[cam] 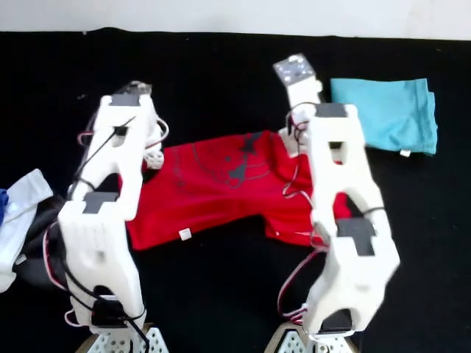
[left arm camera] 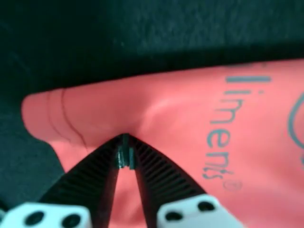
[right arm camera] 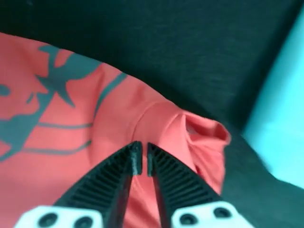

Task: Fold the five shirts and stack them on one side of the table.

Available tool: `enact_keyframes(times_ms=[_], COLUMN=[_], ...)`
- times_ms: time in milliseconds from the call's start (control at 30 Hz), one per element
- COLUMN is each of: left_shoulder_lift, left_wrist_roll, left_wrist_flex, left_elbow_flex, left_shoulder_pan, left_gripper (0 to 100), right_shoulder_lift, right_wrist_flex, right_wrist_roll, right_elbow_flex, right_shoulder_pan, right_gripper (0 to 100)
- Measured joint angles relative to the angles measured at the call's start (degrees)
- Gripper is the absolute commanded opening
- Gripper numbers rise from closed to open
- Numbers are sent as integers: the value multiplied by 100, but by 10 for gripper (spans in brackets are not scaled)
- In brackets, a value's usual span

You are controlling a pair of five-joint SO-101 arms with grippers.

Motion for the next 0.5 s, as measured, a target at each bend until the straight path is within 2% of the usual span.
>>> enact_keyframes(times_ms=[133,200,367,500], left_shoulder_lift=[580,905,1969,2919], left_wrist_roll=[9,-9,-352,-536], left_wrist_flex=[62,352,1178,1705], left_elbow_flex=[-677,-1196,-3015,-4747], left_shoulder_pan=[-105,-220,-413,-545], left_gripper=[8,8,8,8], right_shoulder_lift=[1064,1538,2400,2620], right_wrist_flex=[-53,-53,35,703], right_wrist_roll=[0,0,0,0], right_elbow_flex=[-765,-1319,-2734,-3666], right_shoulder_pan=[53,193,369,378], right_gripper=[33,33,33,33])
